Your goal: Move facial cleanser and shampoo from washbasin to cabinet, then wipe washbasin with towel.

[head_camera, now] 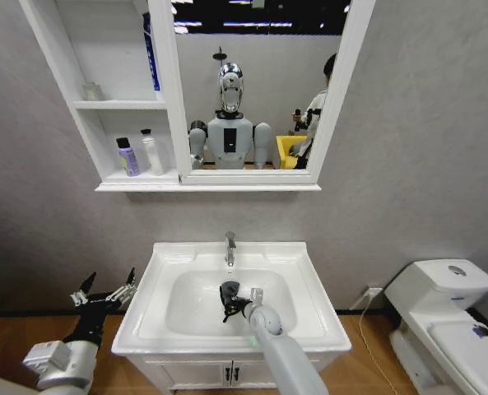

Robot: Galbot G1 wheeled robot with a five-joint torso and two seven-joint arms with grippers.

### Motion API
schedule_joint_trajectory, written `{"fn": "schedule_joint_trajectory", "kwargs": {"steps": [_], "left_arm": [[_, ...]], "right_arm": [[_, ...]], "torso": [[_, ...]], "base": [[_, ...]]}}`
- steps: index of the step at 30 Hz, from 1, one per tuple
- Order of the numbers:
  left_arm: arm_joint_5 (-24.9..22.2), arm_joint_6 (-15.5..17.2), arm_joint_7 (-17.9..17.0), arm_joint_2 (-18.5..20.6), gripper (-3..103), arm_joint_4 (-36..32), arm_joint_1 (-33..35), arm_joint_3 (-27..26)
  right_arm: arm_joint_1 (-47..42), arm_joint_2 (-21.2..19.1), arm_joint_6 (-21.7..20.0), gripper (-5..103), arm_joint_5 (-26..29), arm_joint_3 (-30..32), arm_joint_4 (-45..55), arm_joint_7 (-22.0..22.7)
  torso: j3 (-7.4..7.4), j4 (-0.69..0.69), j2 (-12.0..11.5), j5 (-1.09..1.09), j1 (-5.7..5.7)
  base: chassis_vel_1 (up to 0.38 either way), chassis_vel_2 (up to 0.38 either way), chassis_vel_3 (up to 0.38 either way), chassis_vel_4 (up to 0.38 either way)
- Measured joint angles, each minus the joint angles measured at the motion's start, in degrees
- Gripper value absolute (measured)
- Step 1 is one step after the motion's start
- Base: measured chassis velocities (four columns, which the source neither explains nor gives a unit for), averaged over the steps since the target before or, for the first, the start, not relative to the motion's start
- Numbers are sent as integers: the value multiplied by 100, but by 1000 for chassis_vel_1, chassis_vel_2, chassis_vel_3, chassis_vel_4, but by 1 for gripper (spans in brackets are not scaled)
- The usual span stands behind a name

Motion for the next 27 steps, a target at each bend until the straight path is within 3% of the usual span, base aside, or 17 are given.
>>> {"fn": "schedule_joint_trajectory", "kwargs": {"steps": [10, 18, 27], "left_arm": [[0, 0, 0, 0, 100, 0, 0, 0], [0, 0, 0, 0, 100, 0, 0, 0], [0, 0, 0, 0, 100, 0, 0, 0]], "right_arm": [[-106, -175, 114, 2, 4, 159, 191, 127], [287, 356, 212, 2, -137, -155, -372, -151], [383, 504, 216, 2, -168, -200, -560, -167]], "torso": [[0, -2, 0, 0, 0], [0, 1, 0, 0, 0], [-1, 0, 0, 0, 0]], "base": [[0, 0, 0, 0], [0, 0, 0, 0], [0, 0, 0, 0]]}}
